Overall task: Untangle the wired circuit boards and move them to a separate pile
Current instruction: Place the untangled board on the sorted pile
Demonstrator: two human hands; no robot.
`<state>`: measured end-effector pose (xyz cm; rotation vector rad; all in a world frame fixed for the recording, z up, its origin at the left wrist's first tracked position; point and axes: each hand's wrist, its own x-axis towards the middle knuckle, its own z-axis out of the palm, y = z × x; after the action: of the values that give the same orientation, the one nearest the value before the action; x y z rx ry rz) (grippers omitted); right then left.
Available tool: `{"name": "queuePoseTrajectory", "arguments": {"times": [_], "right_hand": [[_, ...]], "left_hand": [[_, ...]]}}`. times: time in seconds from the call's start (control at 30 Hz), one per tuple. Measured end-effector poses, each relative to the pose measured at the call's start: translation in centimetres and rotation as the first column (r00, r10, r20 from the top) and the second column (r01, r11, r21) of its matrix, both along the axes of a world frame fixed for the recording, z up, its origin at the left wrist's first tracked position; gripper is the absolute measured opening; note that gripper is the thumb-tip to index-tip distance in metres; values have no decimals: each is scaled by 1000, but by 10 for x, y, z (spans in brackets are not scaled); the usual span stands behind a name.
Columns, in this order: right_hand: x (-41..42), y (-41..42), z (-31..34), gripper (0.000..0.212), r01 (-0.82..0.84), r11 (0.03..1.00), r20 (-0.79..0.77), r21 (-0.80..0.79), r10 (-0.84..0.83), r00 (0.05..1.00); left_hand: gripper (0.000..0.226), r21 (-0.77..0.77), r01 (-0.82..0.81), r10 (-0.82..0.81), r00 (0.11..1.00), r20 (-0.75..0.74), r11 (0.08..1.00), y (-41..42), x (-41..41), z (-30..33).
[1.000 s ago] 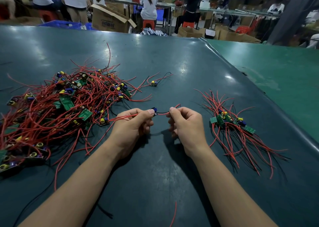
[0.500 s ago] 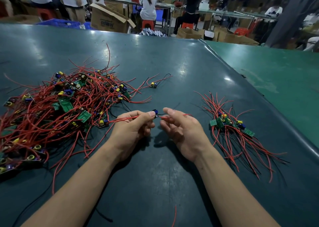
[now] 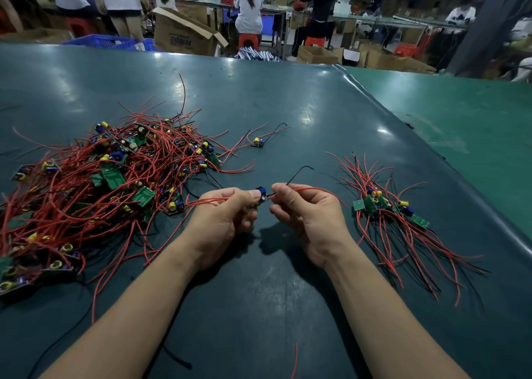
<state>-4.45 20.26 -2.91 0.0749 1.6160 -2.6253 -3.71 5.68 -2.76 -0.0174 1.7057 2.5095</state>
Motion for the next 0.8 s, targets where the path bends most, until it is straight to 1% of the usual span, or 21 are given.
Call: {"name": "queuePoseTrajectory", "arguments": {"times": [0.13,0.2,0.27,0.33,0.4,0.47,0.53,0.57,0.67,0.8], "right_hand": [[2,-2,-1,11,89,988,-65,127,-81,995],[2,1,-1,10,136,980,-55,143,-129,990],[0,6,-1,9,146,971,-41,190,-141,989],[-1,10,-2,9,87,970,-19,225,-85,996],[1,12,-1,4,-23,993,0,113,23,1000],[3,13,-2,15,-134,990,-13,38,135,991],[5,10,-2,10,-176,982,-24,74,179,984],[5,9,-3,9,-149,983,-30,104,153,988],[5,5,-5,6,-5,987,-5,160,6,1000],[5,4,-5,8,59,979,-10,196,-58,998]], "left_hand": [[30,-26,-4,4,1000,11,1000,1,3,3],[31,-37,3,-2,1000,17,999,2,3,3],[32,-44,6,-5,1000,20,999,1,4,4],[30,-42,2,-1,1000,17,999,2,4,3],[28,-27,-7,7,1000,19,1000,2,3,2],[27,-3,-8,8,1000,20,1000,1,2,1],[25,-8,4,-4,1000,9,1000,1,1,0],[25,-20,9,-9,1000,0,1000,1,1,-2],[25,-35,39,-40,998,-38,999,1,0,-4],[27,-44,77,-79,995,-59,996,-1,-1,-7]]}}
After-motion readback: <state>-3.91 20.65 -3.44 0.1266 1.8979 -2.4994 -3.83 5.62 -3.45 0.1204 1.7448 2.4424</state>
